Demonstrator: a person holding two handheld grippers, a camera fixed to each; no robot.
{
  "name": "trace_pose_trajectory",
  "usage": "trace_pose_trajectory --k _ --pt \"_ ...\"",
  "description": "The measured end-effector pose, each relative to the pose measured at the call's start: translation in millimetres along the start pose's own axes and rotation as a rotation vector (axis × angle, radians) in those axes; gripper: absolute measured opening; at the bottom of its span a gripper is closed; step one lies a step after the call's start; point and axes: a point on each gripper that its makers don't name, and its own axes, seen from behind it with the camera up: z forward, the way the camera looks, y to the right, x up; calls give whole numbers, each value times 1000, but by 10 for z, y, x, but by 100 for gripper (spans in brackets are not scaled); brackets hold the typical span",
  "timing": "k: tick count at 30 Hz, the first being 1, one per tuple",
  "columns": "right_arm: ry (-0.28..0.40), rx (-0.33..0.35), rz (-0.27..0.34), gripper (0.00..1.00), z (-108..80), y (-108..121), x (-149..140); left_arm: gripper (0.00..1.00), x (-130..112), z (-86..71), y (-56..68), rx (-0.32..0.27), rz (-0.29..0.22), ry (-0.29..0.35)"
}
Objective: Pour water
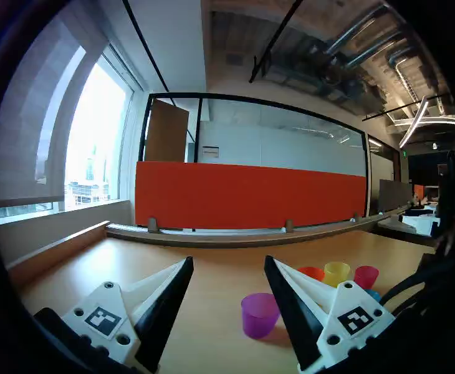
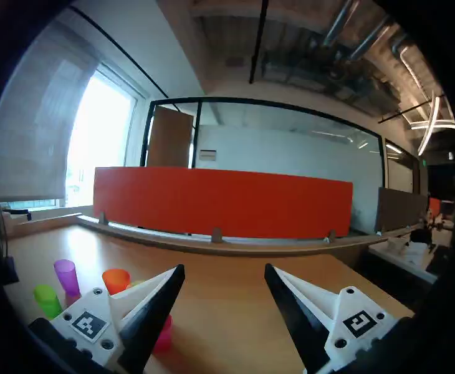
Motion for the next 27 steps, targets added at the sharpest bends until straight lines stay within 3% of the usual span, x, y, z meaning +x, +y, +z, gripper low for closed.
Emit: trace_pose_trajectory --k 15,20,27 --pt "-3 -43 49 99 -16 160 -85 84 8 -61 -118 66 -17 42" --pt "-11 -70 37 99 -16 215 -107 84 -29 -63 -201 111 -6 45" --pt "-15 -94 11 100 -7 249 -81 84 -127 -44 -192 127 -13 56"
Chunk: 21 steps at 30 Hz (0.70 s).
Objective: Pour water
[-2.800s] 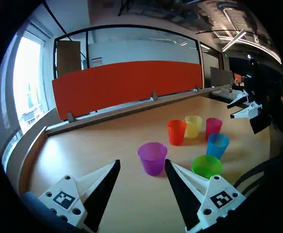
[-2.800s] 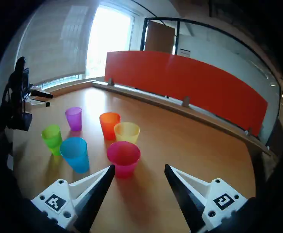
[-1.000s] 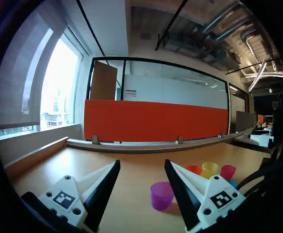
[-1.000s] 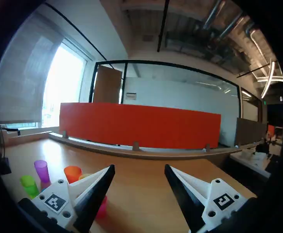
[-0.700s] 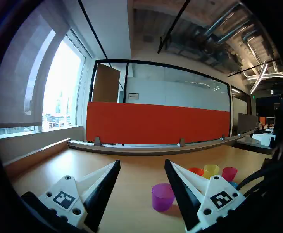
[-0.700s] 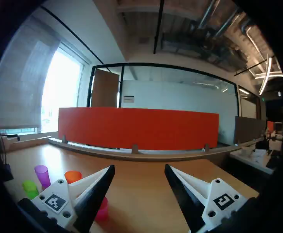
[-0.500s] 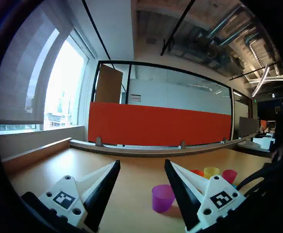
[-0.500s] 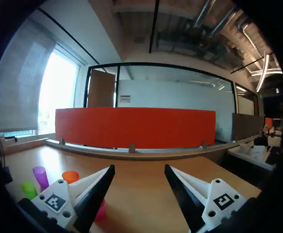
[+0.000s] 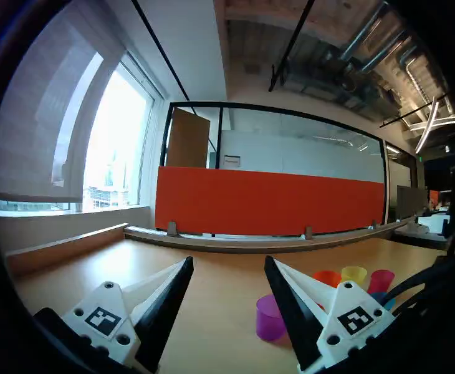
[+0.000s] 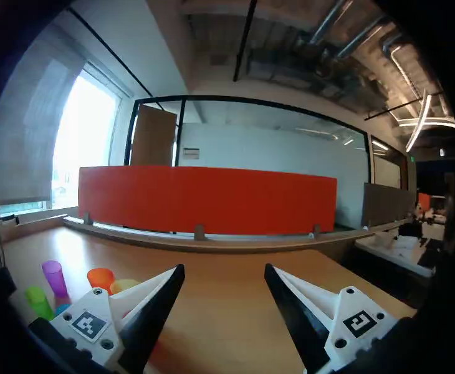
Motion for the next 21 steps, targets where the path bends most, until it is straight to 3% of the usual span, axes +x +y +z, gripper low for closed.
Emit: trace_pose_trajectory --k 6,21 --pt "-5 -18 -15 99 -2 14 -16 84 -80 10 -93 28 0 -4" --pt "-13 -27 -7 99 -2 14 -17 84 -340 -29 -159 38 29 -33"
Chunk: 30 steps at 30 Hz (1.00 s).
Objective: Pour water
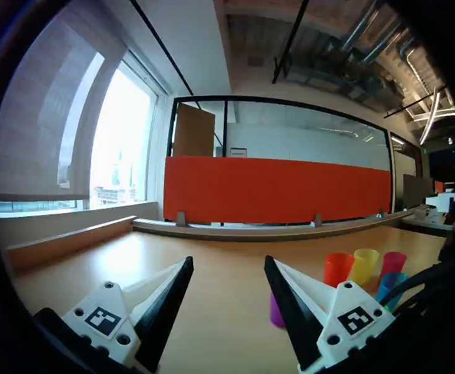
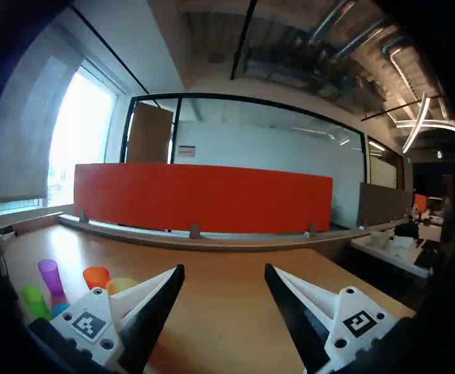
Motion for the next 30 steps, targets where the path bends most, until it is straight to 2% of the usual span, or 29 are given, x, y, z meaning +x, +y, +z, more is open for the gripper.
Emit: trace_pose_trajectory --k 15,24,30 --pt "-11 2 0 100 -1 -51 -28 84 -132 24 -46 8 14 -12" --pt "-7 -4 -3 99 -22 -34 29 84 -202 49 -1 1 39 -33" --pt "-6 -2 -1 99 -42 -36 41 84 -224 56 -20 11 41 -42"
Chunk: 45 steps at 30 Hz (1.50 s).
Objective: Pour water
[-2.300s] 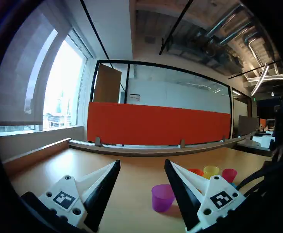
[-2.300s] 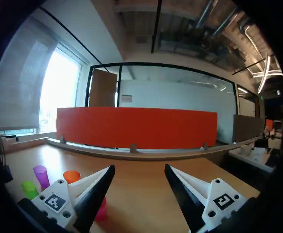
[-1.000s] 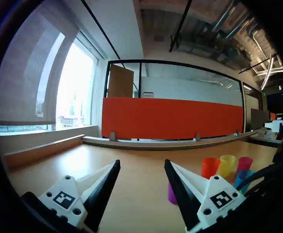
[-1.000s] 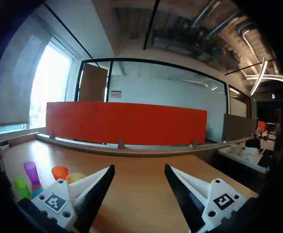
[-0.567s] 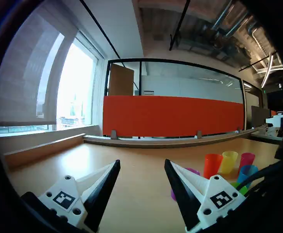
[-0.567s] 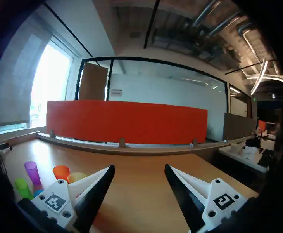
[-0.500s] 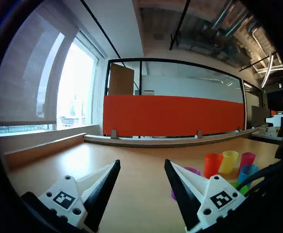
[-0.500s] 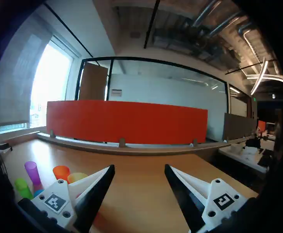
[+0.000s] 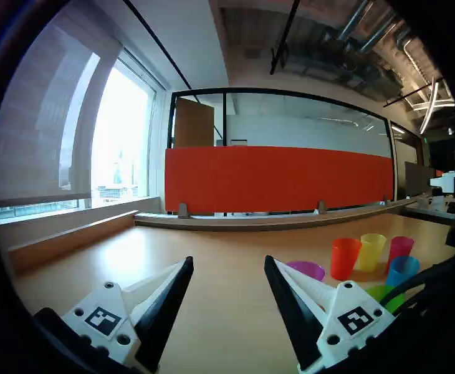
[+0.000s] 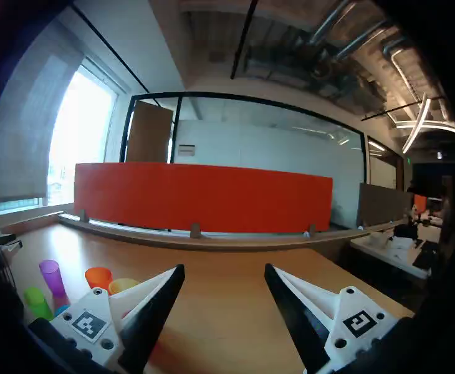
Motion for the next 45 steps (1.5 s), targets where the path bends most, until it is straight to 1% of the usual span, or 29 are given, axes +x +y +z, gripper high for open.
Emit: trace_pose_trajectory --k 12,24,32,36,39,45 --pt "2 1 16 99 1 11 -25 84 -12 -1 6 1 3 -3" --pt "26 11 9 100 -72 -12 -24 84 -15 4 12 -4 3 -3" --pt "55 -8 -21 100 -77 48 -72 84 -17 3 7 -4 3 -3" --pt "78 -13 -49 100 -82 51 -112 84 -19 1 12 -4 3 -4" --pt "93 4 -62 99 -91 1 -156 84 -18 0 16 -4 3 -4" --pt "112 52 -30 100 -87 -107 -242 84 -17 -1 15 -4 3 -3"
